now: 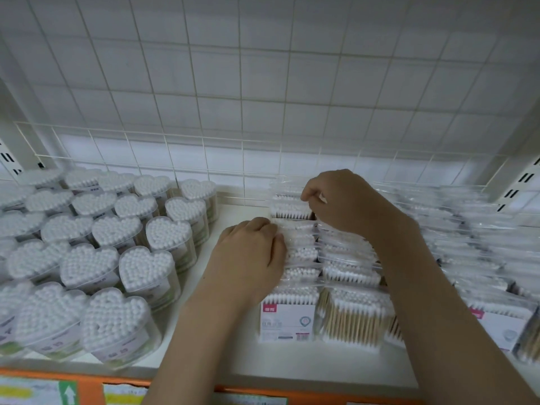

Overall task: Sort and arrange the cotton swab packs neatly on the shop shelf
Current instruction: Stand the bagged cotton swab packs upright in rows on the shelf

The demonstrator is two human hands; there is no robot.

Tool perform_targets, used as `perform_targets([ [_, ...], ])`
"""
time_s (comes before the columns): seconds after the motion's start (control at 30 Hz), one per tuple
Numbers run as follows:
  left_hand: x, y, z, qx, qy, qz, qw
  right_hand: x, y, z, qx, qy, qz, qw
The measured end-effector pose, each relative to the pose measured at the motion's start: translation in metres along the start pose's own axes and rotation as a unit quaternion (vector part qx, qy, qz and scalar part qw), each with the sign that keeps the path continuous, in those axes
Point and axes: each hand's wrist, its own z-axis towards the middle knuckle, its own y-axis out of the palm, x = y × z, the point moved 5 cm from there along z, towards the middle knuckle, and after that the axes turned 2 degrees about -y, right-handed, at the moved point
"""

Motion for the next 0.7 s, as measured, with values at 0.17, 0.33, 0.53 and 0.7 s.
perform_targets([
  [0.17,0.001,0.002,-0.003,0.010,0.002,0.008,1.000,0.005,0.006,0.016,-0.043,0.010,-0.038,0.998],
  [0.33,0.001,0.004,-0.004,0.015,-0.002,0.012,1.000,0.001,0.014,0.022,-0.072,0.010,-0.041,0.996],
  [0.53,0.000,0.005,-0.004,0.015,-0.004,0.013,1.000,-0.002,0.011,0.024,-0.028,-0.013,-0.061,0.998],
  [0.7,0.001,0.004,-0.005,0.010,-0.008,0.008,1.000,0.003,-0.019,0.024,0.076,-0.003,0.001,0.997],
])
